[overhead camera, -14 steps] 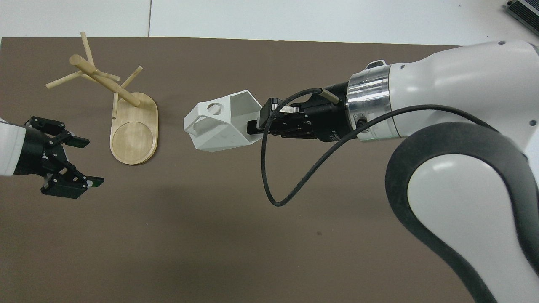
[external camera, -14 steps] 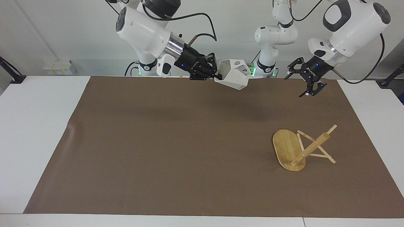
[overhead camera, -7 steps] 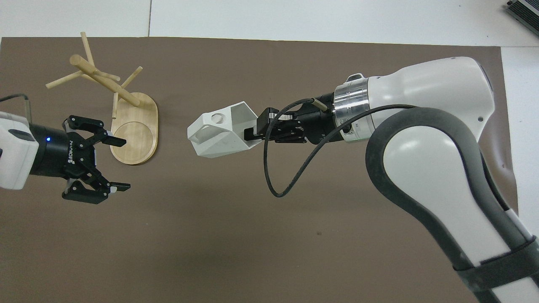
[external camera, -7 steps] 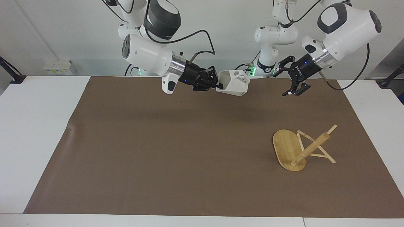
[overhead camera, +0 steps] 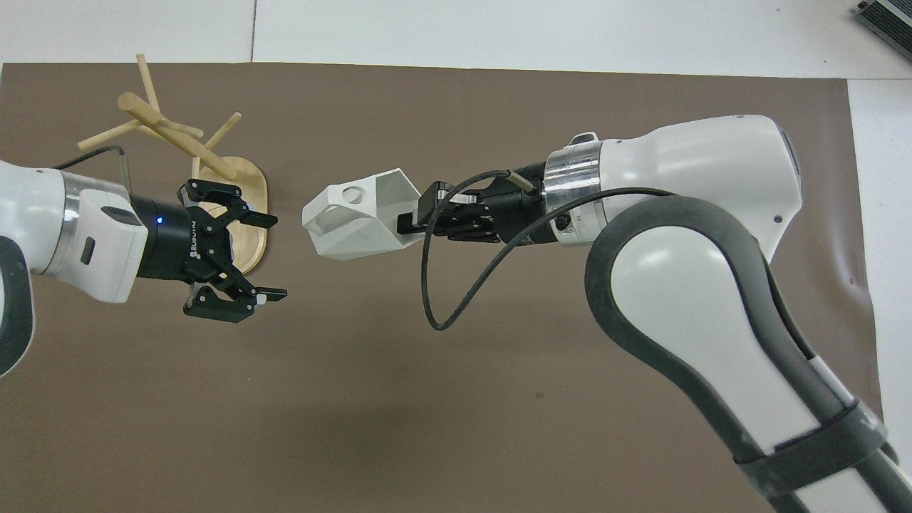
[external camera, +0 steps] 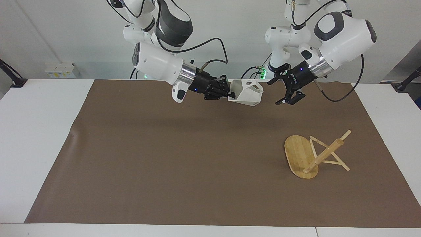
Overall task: Hang cup on rack
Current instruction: 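Close the left gripper on the cup body held by the right gripper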
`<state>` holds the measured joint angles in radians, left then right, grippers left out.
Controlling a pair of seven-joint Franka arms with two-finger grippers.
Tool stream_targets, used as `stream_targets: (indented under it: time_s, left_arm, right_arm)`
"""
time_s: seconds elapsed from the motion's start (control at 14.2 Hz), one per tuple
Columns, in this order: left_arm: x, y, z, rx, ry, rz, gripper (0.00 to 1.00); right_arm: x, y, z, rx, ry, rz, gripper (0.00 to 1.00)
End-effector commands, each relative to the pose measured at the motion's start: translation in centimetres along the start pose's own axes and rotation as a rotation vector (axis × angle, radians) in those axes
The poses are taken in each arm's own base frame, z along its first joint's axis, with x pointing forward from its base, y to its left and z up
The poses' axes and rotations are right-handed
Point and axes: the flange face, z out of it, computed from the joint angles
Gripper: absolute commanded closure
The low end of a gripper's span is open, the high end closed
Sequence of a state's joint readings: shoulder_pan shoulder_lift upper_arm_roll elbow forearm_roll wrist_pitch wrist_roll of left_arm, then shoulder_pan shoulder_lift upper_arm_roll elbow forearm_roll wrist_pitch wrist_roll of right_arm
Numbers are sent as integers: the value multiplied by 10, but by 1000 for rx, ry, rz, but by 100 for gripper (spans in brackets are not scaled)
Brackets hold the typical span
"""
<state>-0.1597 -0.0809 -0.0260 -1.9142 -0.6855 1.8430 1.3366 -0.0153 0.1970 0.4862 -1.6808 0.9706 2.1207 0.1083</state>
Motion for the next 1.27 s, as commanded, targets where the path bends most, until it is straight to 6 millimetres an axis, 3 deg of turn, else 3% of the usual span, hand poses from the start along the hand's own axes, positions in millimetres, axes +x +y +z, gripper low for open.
stream_targets:
  time_s: [0.0,0.14,0.35,0.49,0.77,1.2]
  left_arm:
    - [16,-21,14,-2,24,13,0]
    - [17,-23,11,-8,46,0,0]
    - [35,-29,-1,-34,53,30,0]
    - [39,-28,2,-30,55,20,0]
    - [62,-14,19,-39,53,2,0]
    - [67,-3,10,-41,54,13,0]
  right_arm:
    - [-4,-2,3,27,10,21,100]
    - [-4,-3,4,27,16,28,100]
    - [-7,-7,8,30,19,26,100]
    - [-7,-7,8,30,19,26,100]
    - [-7,-7,8,29,20,25,100]
    - [-7,-7,8,29,20,25,100]
